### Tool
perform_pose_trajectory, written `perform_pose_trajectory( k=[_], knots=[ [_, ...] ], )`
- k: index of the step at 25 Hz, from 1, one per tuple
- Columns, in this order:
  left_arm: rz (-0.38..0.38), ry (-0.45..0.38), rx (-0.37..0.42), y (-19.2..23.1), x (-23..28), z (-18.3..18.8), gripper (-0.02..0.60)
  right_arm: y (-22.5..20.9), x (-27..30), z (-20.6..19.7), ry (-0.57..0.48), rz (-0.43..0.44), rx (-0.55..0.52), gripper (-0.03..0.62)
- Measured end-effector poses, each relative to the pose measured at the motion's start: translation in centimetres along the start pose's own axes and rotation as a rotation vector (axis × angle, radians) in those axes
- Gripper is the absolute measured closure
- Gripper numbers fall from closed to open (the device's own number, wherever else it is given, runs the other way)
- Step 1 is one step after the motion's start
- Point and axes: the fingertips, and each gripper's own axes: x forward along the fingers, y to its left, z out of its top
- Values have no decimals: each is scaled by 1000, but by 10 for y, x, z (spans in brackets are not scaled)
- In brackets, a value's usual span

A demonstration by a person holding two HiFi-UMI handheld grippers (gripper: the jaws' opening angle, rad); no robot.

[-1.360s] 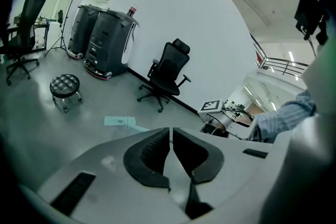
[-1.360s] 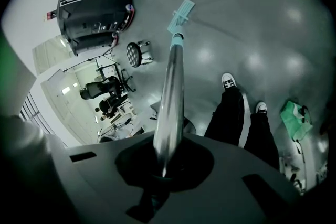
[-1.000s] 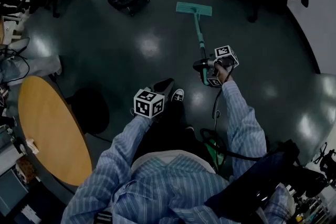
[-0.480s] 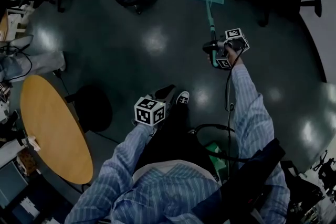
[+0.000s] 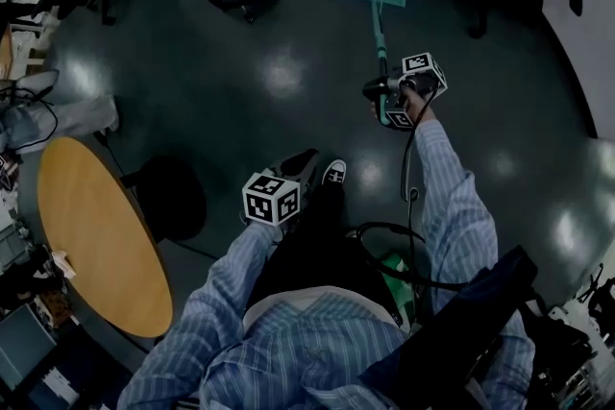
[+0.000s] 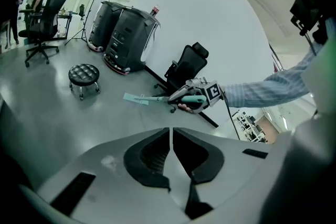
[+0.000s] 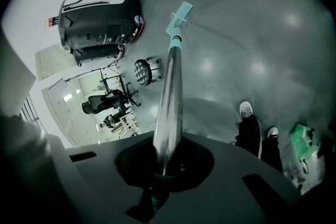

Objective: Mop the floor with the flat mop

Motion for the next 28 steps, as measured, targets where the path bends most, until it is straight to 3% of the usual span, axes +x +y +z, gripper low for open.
perform_pose_trajectory(
  k=[7,17,28],
  knots=[
    [-41,2,43,-26,-8,-22,558,-71,-11,-78,16,4,16,579],
    [-107,4,117,-95,-46,-79,558,-153,-23,-224,24,65,84,579],
    [-55,-85,140,-139,-111,-137,558,-254,-44,-376,39,84,126,579]
  ],
)
